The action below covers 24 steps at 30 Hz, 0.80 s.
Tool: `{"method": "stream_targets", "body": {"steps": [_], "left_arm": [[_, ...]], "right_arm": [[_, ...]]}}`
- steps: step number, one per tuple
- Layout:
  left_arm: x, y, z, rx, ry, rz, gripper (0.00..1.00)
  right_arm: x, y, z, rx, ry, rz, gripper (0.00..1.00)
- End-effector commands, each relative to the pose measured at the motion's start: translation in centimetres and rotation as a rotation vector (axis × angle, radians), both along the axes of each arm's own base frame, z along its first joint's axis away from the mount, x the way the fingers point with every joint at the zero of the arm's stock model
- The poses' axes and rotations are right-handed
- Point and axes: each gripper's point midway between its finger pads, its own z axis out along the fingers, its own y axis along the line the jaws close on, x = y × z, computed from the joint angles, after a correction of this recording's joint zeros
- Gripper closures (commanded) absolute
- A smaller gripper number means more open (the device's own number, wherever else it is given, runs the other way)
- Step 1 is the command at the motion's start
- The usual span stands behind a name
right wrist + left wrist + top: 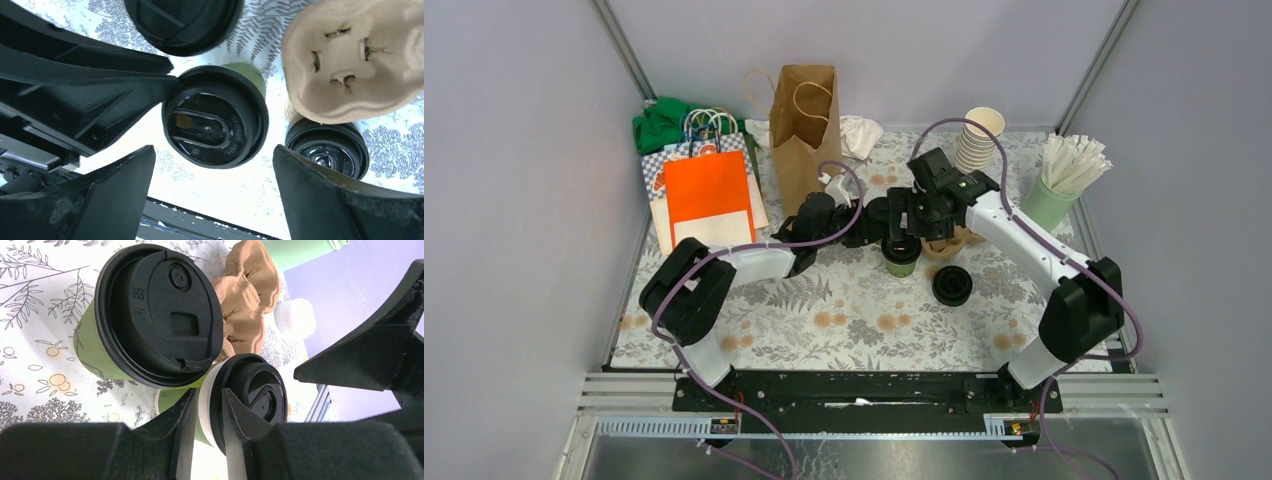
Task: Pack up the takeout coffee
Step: Close the cup lid on the coffee cup.
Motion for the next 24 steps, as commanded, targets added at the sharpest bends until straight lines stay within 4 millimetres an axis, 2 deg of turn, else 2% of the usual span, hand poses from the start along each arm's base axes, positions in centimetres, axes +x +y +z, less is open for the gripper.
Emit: {"method": "stream_targets", "body": {"steps": [1, 3, 8, 14, 21, 24], "left_arm": [[-0.3, 0.0, 1.0, 0.020, -0.011, -0.016, 0.70], [-0.3, -0.4, 1.6, 0.009, -0.019, -0.025, 0.68], [-0.2, -0.8, 2.5, 0.001, -0.029, -0.034, 0.66], [-0.1, -0.8, 3.6, -0.008, -0.043, -0.028, 0.62], [-0.2, -0.6, 4.2, -0.014, -0.049, -0.029, 0.60], [-0.3, -0.7, 4.1, -0.014, -0.045, -0.034, 0.60]], "right_arm": [[0.7, -2.0, 1.7, 0.065, -0.071, -0.105, 0.11], [0.9, -3.1, 1.7, 0.111, -0.072, -0.160, 0.21], [0.9, -4.9, 1.4, 0.226, -0.095, -0.243, 0.35], [0.3, -5.3, -0.2, 0.282, -0.067, -0.273, 0.43], [0.8, -5.4, -1.4, 0.321, -0.040, -0.299, 0.53], [0.9, -5.2, -1.8, 0.334, -0.027, -0.301, 0.54]]}}
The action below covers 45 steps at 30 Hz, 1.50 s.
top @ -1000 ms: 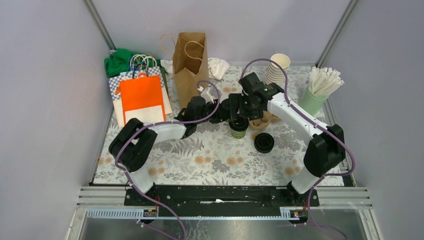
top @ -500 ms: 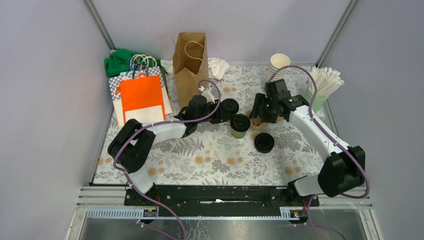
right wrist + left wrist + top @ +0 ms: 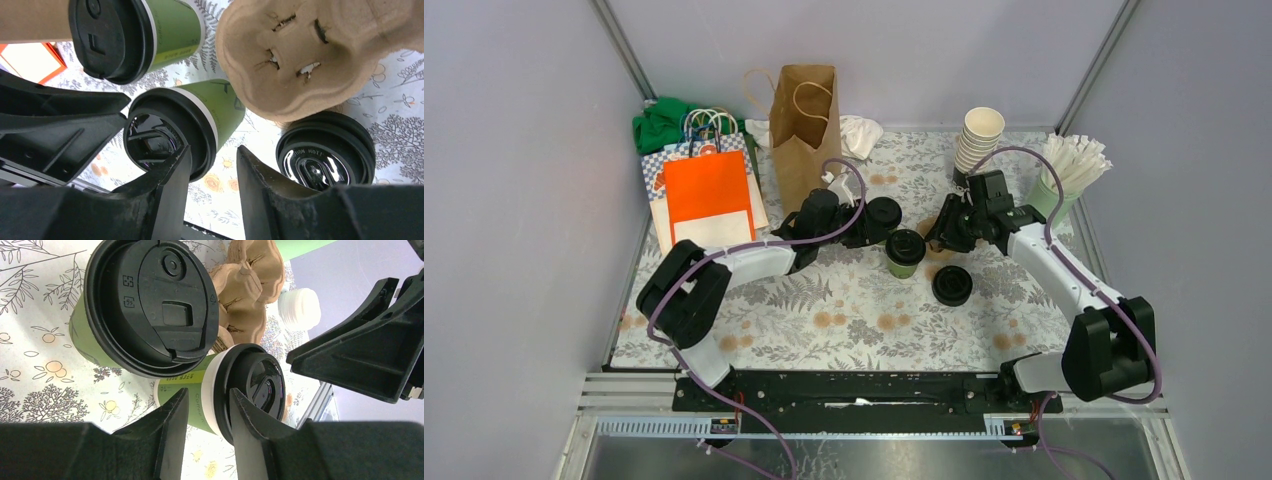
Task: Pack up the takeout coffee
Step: Close the cup lid on the coffee cup.
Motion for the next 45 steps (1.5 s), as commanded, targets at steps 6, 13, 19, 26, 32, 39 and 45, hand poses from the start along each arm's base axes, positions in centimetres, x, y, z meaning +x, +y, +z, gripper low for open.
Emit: {"method": "stream_targets", "body": {"steps": [6, 13, 19, 26, 32, 39, 45], "left_arm": [[0.3, -1.0, 3.0, -0.067, -0.064, -0.032, 0.60], [0.0, -1.1, 2.4, -0.069, -0.049, -0.041, 0.64], [-0.2, -1.0, 2.0, -0.067, -0.038, -0.042, 0.68], [0.4, -0.9, 2.8, -0.060, -0.060, -0.030, 0.62], [1.3, -0.1, 4.6, -0.041, -0.105, -0.007, 0.56], [0.6, 0.8, 5.5, -0.046, -0.113, -0.005, 0.53], [-1.7, 1.6, 5.2, -0.086, -0.074, -0.032, 0.55]], "right_arm": [[0.9, 1.0, -0.8, 0.070, 0.013, 0.012, 0.57], [0.7, 1.0, -1.8, 0.070, 0.040, 0.019, 0.60], [0.5, 1.0, -1.6, 0.073, 0.039, 0.026, 0.60], [1.3, 0.4, -0.1, 0.038, 0.001, 0.007, 0.56], [1.8, -0.7, 2.0, -0.003, -0.063, -0.029, 0.51], [0.4, -1.0, 1.8, 0.003, -0.054, -0.029, 0.54], [-0.9, -0.3, 1.5, 0.069, -0.063, -0.025, 0.56]]}}
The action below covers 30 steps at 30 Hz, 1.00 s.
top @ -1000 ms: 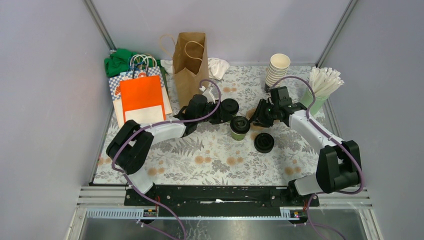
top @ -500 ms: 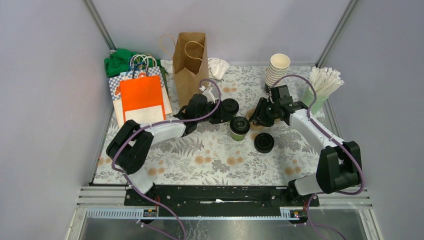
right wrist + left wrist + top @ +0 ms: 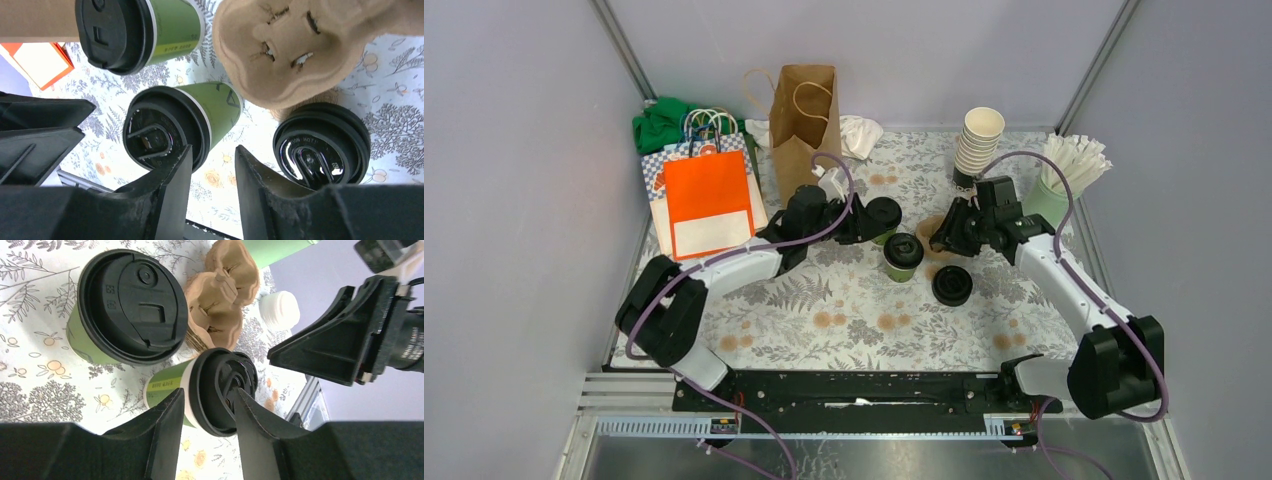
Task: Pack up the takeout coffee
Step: Close the cup lid on the coffee cup.
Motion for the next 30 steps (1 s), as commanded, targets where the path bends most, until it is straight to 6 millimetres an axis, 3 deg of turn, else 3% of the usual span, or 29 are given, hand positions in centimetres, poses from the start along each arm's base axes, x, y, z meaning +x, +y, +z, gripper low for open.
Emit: {"method": "stream_targets", "body": {"steps": [1, 15, 30], "left_arm": [[-1.5, 0.4, 1.7, -0.069, -0.017, -0.031, 0.56], [-2.6, -0.2, 0.2, -0.141, 0.057, -0.111, 0.73], [-2.5, -0.7, -0.8, -0.133, 0.089, -0.128, 0.71]], "right_arm": [[-0.9, 0.3, 0.3, 0.050, -0.017, 0.006, 0.57], [-0.9, 2.0, -1.3, 0.122, 0.020, 0.062, 0.64], [-0.8, 2.3, -2.0, 0.133, 0.045, 0.074, 0.72]]}}
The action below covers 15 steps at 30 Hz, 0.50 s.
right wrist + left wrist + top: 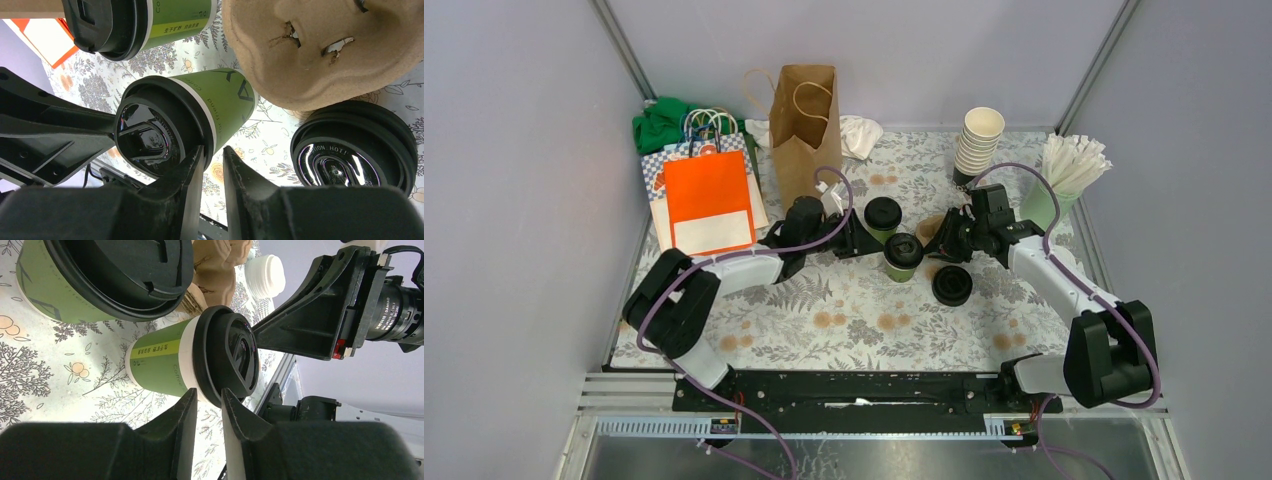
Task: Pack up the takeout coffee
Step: Close the cup lid on the coffee cup.
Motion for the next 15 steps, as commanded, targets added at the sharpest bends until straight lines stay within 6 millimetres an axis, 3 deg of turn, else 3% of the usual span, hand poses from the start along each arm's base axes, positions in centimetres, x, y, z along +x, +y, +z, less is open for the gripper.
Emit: {"method": "stream_targets", "body": {"steps": [1, 15], "left_arm": [[0.75, -0.69, 1.79, -0.049, -0.045, -0.016, 0.71], [0.85, -1.06, 1.98, -0.062, -0.043, -0.027, 0.70]], "right_arm": [[0.60, 0.48, 0.66, 0.030, -0.020, 0.010, 0.74], [0.80, 0.84, 0.89, 0.047, -0.020, 0.022, 0.77]]}}
